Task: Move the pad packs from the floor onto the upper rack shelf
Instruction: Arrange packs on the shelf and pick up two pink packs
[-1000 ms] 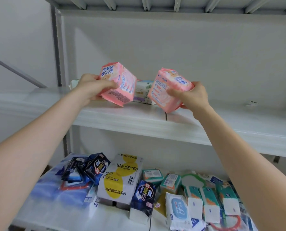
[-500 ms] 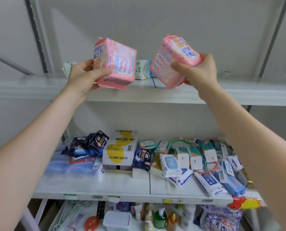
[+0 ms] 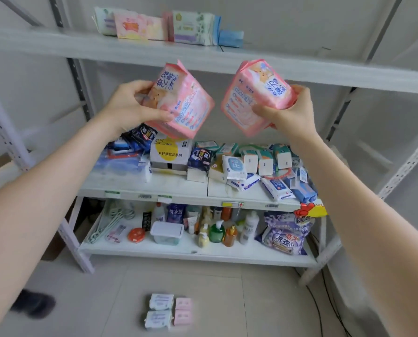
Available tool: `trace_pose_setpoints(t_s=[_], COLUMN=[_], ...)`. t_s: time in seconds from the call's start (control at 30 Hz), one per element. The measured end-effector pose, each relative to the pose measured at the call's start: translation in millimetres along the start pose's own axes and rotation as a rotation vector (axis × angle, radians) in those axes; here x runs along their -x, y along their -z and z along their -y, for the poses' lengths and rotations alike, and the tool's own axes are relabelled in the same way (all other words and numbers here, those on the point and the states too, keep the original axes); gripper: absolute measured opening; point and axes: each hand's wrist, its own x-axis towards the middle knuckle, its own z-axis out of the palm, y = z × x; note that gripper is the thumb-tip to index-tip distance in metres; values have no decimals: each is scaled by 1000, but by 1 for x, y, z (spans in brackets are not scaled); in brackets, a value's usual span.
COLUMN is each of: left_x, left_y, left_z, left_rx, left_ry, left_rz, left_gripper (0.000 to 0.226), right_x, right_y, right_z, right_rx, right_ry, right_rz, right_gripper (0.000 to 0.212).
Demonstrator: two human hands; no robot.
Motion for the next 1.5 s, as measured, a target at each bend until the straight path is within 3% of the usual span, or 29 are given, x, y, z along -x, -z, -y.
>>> trace_pose_setpoints(t_s=[0.37, 0.67, 0.77, 0.97, 1.2, 1.5], left_x=[159, 225, 236, 243, 225, 212], left_y=[-52, -123, -147, -192, -239, -328], left_z=[133, 236, 269, 343, 464, 627], left_rx=[-196, -324, -329, -385, -426, -364], left_ry=[334, 439, 472, 461, 483, 459], left_rz=[235, 420, 460, 542, 678, 763], left_gripper=[101, 103, 109, 89, 105, 95], right_x=[182, 288, 310, 343, 365, 397], right_y=[3, 10, 13, 6, -28, -72], right_z=[-124, -223, -256, -326, -437, -613], right_rx=[81, 171, 211, 275, 314, 329], right_ry=[-270, -502, -553, -672, -782, -802], right_rz=[181, 218, 244, 298, 346, 426], right_gripper=[84, 76, 72, 62, 76, 83])
